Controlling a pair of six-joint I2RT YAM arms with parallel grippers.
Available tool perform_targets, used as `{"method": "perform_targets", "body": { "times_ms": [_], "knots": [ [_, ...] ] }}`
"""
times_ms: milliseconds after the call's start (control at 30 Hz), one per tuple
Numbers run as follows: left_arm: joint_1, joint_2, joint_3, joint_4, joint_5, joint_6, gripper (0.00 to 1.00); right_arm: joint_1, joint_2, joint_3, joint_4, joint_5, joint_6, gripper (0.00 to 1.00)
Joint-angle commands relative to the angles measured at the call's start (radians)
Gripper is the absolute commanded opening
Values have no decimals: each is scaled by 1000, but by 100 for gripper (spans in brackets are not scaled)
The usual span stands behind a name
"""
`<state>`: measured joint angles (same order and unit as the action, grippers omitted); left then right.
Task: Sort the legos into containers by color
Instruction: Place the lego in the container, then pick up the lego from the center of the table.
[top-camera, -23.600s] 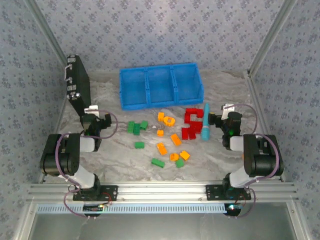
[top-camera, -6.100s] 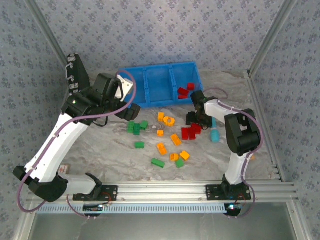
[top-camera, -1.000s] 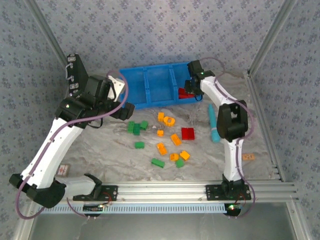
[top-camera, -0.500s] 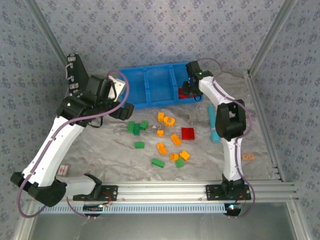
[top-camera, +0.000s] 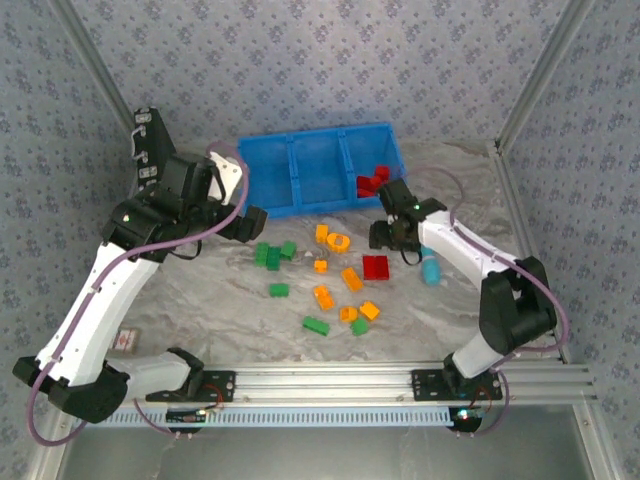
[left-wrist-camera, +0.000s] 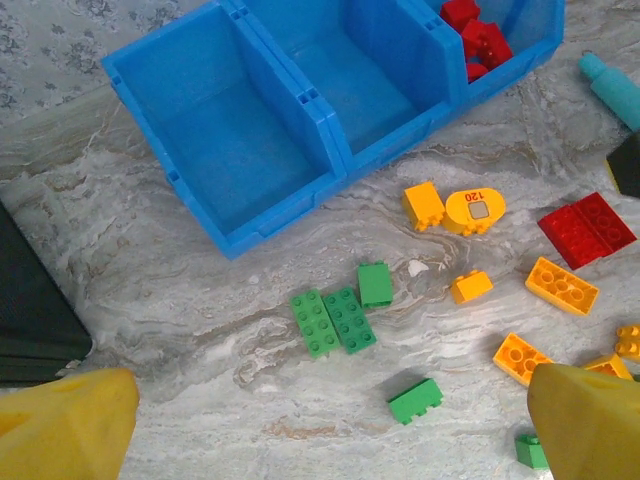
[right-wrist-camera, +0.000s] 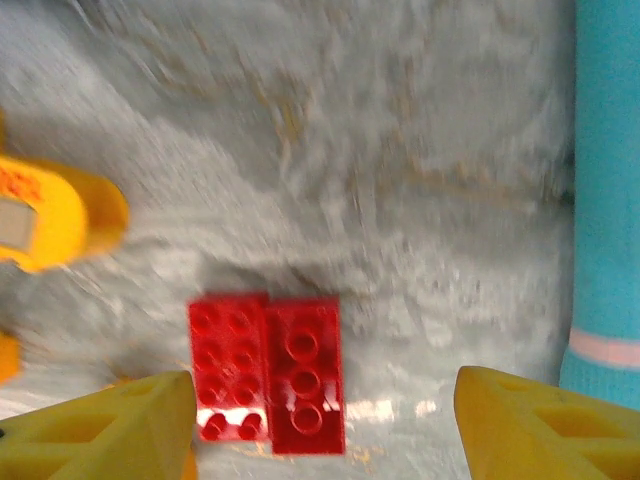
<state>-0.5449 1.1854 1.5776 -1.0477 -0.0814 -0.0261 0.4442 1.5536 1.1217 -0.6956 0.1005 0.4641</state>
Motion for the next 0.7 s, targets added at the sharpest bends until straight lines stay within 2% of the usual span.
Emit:
{"method": "perform_targets", "body": {
  "times_ms": [0,100,233,667],
  "knots": [
    [3,-23,-4,18,22,14,100,18,-37,-57,36,4,59,74],
    [4,-29,-2,14,18,14,100,31,-35,-87,64,3,60,78],
    [3,-28,3,11,15,11,100,35,11,-112,90,-14,57,78],
    [3,-18,13,-8,-3,-6,100,30,114,-138,157,6,50,57]
  ]
}}
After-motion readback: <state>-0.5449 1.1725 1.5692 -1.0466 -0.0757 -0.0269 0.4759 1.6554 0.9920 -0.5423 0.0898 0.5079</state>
